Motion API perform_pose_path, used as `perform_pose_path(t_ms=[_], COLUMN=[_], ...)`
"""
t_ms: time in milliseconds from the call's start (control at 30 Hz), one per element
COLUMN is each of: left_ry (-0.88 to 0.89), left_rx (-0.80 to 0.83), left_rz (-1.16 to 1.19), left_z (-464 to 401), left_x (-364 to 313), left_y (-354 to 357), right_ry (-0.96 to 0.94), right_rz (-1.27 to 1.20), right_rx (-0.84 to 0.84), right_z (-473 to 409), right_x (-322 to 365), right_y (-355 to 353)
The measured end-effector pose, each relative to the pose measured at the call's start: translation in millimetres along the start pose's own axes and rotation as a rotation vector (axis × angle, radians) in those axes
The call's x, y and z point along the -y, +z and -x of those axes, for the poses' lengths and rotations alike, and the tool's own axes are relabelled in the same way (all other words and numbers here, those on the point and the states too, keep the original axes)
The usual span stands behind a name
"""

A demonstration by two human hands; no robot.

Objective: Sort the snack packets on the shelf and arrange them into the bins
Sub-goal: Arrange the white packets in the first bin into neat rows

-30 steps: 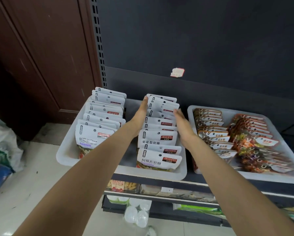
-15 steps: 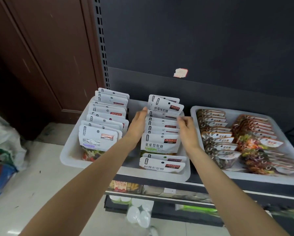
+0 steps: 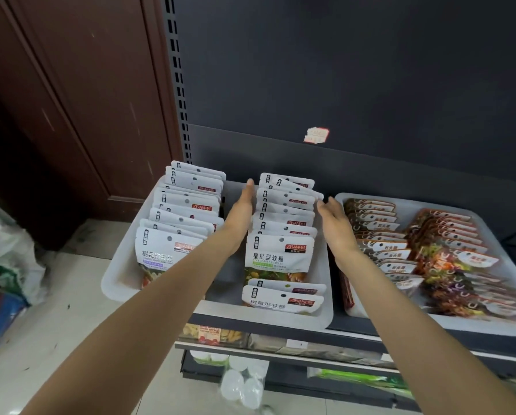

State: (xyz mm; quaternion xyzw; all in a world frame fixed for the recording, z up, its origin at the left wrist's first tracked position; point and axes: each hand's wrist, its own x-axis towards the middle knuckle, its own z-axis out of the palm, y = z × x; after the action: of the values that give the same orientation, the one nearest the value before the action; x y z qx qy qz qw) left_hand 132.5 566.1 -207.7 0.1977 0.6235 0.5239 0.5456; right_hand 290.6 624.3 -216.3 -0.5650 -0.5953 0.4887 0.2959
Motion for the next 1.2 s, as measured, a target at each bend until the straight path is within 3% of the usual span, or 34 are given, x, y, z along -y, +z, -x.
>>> perform_pose_path(t_ms=[133,233,333,500,667,900,967,1133,1200], left_ry=[-0.102,-0.073,-0.016,0.069,0.010,-0.010,0.019,0.402,0.485], left_rx=[0.001,0.065,0.129,0.107,0.069,0.157,0.175,0.002,0.023], left_rz=[0.089,0.082,0.122,0.124,-0.017,-0.008,-0.080,-0.358,-0.531], left_z=[-7,-14,-16,-24,-25,-19,-27,-21,-27], left_x=[-16,-17,-14,12,19,12,13,9,11], left_y=[12,18,14,-1,-2,7,10,10,8], right_ry=[0.139,0.188,0.138,-0.121,-0.064,-0.003,-0.055,-0.214,-0.267], right_rz=[-0.014,-0.106,-0.171,-0.177,0.028,-0.020,-0.044,0.153,0.239], right_rx=[0.041,0.062,0.047,0.013,0.022,0.106,0.089,0.060,0.054], right_z=[-27,-47,-45,-9,-3,-5,-7,-12,-14], right_x=[-2,-7,-2,-5,-8,-4,-2,-9,-13], right_y=[7,16,20,17,15,21,23,24,22])
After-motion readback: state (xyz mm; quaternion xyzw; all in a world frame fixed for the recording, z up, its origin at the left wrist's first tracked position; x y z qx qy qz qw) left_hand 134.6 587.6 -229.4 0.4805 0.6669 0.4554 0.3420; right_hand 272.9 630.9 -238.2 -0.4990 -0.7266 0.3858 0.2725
